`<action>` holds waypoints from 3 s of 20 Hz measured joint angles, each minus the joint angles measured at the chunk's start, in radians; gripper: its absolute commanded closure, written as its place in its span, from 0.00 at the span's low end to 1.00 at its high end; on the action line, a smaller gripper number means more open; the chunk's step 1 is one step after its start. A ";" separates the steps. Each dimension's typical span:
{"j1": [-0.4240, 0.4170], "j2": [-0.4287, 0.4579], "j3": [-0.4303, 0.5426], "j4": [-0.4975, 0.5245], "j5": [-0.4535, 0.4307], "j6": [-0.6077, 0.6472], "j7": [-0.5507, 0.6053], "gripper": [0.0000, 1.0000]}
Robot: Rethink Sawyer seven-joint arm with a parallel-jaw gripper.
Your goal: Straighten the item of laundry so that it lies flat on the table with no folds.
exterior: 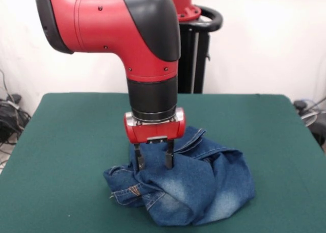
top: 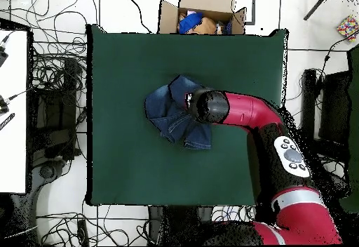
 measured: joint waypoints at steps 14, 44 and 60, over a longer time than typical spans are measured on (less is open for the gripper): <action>-0.018 0.030 0.004 -0.036 0.000 0.000 0.000 1.00; -0.004 -0.260 0.004 -0.084 0.111 0.504 0.000 1.00; 0.017 -0.453 0.003 -0.345 0.145 0.820 0.000 1.00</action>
